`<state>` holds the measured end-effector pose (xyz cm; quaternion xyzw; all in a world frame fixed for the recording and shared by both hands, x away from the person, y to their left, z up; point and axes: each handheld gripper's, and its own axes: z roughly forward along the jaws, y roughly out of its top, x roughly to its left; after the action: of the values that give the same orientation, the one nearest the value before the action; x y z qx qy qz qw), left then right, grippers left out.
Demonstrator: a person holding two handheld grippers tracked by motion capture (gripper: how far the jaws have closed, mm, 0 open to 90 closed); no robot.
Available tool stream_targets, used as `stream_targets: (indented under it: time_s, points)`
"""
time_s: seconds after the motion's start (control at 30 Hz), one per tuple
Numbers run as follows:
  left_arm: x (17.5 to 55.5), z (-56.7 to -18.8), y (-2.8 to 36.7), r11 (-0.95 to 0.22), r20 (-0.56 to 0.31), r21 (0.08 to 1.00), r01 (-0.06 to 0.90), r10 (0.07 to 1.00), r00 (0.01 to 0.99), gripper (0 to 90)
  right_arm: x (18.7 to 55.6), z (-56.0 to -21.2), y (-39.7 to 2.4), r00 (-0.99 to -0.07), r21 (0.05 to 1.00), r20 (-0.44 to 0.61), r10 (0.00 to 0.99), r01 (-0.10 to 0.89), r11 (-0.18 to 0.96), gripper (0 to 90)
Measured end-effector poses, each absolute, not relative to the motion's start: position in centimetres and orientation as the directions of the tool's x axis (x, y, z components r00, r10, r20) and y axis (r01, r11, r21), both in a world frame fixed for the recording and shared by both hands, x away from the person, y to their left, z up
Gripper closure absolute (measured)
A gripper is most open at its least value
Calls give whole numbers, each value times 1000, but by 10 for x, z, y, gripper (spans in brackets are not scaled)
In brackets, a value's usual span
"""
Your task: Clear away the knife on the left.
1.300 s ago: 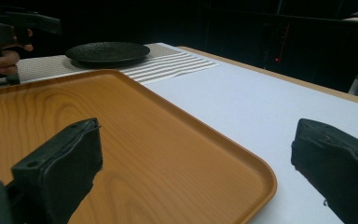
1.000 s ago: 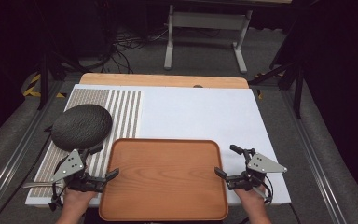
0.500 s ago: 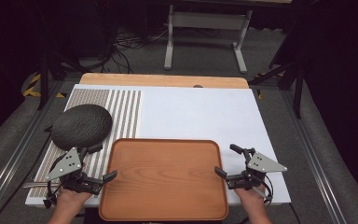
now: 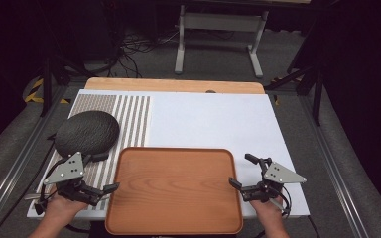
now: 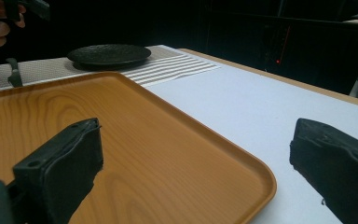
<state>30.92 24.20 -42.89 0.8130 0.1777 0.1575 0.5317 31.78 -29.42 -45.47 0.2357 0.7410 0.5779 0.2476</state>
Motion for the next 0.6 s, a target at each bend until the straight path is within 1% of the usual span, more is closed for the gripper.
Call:
stream_targets:
  time_s: [0.23, 0.43, 0.6]
  points:
    - [311, -420, 250, -450, 94, 885, 122, 429, 898, 79, 318, -455, -294, -768, 973, -95, 633, 64, 224, 32]
    - [312, -413, 262, -501, 121, 857, 123, 427, 896, 81, 318, -455, -293, -772, 973, -94, 629, 61, 221, 39]
    - [312, -409, 274, -545, 128, 826, 141, 426, 896, 80, 318, -455, -294, -772, 973, -94, 629, 64, 224, 40]
